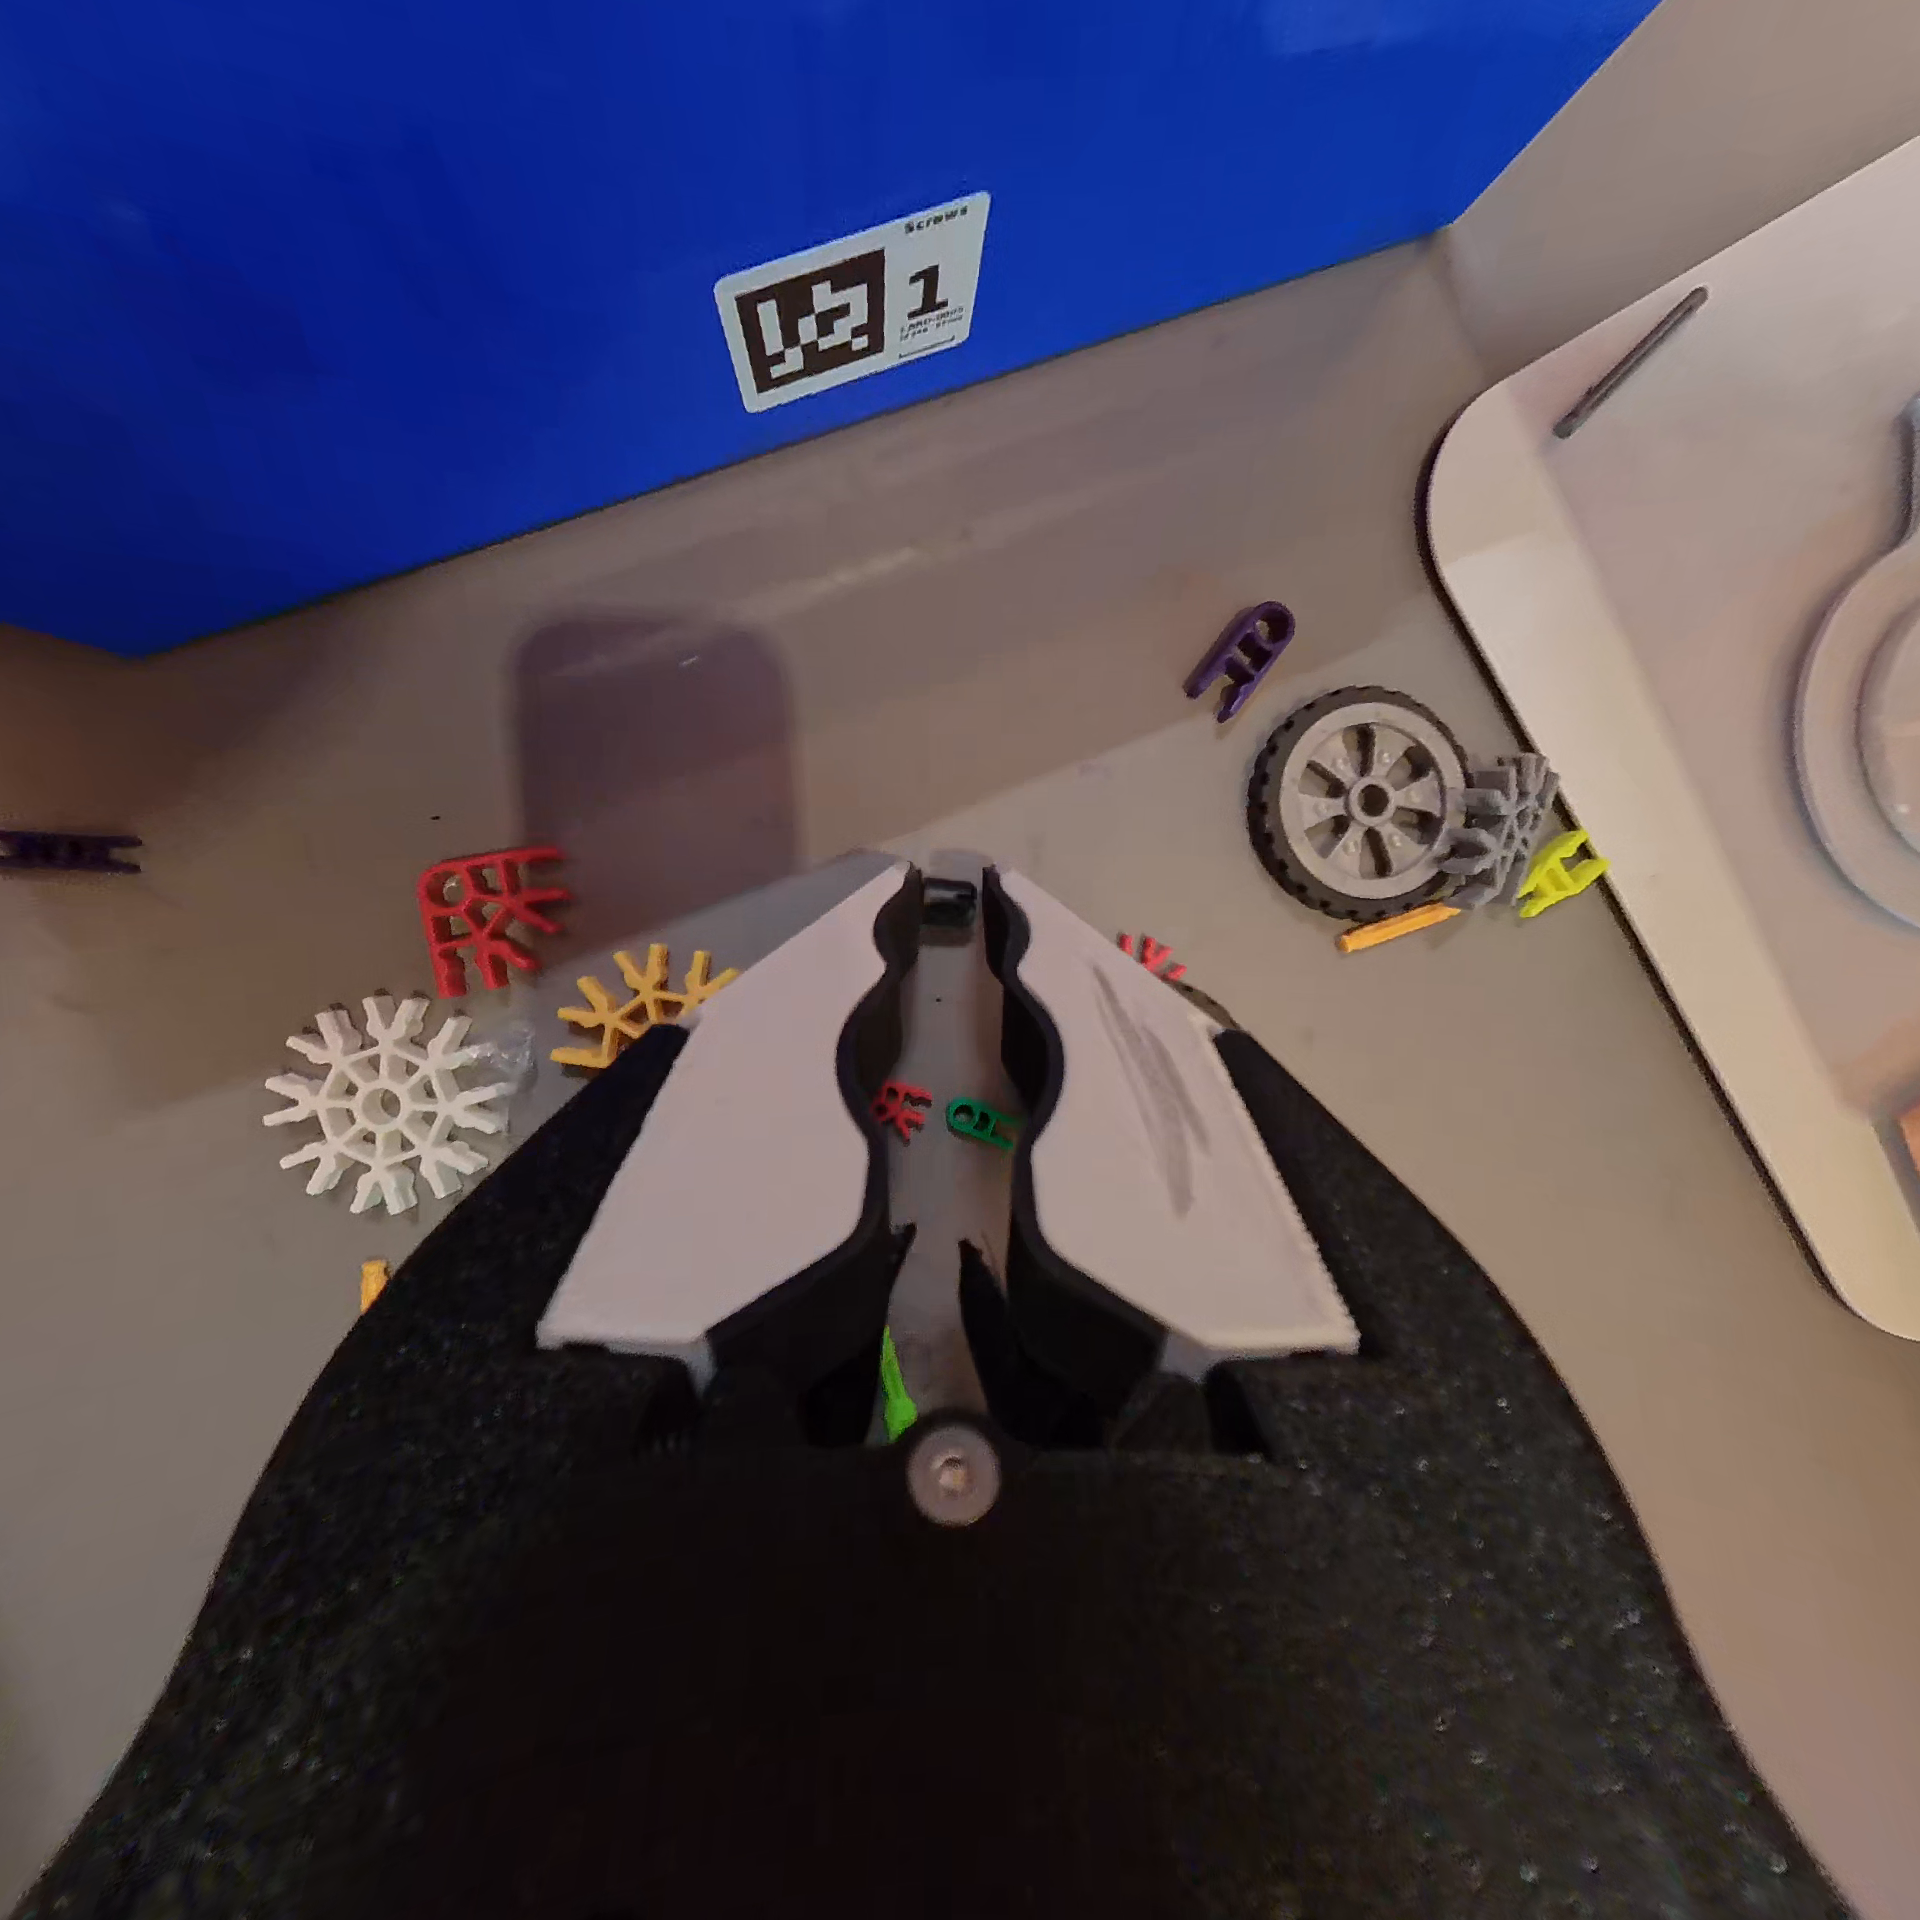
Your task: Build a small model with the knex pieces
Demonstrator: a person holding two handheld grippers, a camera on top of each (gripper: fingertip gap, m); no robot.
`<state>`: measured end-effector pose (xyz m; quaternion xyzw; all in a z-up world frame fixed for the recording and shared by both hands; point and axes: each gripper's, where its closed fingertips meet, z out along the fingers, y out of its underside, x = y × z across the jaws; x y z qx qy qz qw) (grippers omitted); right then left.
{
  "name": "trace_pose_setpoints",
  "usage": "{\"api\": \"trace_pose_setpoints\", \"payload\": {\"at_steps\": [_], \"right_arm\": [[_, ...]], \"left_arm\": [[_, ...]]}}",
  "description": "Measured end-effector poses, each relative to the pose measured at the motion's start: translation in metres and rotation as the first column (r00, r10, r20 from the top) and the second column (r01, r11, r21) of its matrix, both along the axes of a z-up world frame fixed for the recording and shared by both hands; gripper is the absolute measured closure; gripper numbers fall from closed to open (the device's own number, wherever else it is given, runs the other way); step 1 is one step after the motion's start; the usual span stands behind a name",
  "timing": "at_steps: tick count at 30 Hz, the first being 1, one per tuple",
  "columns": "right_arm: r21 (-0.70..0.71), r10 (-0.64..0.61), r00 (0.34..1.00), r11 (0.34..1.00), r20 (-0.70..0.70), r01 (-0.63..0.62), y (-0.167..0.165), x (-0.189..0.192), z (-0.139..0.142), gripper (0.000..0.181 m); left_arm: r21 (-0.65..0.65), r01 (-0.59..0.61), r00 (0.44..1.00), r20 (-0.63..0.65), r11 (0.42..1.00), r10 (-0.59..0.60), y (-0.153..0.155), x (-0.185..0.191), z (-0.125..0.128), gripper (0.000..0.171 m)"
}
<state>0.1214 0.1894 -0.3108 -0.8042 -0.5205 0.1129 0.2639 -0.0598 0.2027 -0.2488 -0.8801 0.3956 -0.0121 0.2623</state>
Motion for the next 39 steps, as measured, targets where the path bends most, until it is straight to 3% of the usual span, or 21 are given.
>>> {"api": "trace_pose_setpoints", "payload": {"at_steps": [7, 25, 39], "right_arm": [[-0.053, 0.006, 1.0, 0.999, -0.02, -0.007, -0.006, -0.002, 0.0, 0.159], [-0.066, -0.031, 0.989, 0.998, -0.147, 0.021, -0.007, -0.004, 0.023, 0.157], [-0.06, -0.037, 0.98, 0.998, -0.194, 0.025, -0.006, -0.004, 0.033, 0.157]], "left_arm": [[-0.026, -0.086, 0.996, 0.007, 0.996, 0.086, 0.015, 0.001, -0.014, 0.146], [-0.114, -0.189, 0.98, -0.078, 0.975, 0.181, 0.038, -0.002, -0.057, 0.15], [-0.097, -0.168, 0.985, -0.043, 0.981, 0.165, 0.039, 0.003, -0.056, 0.171]]}}
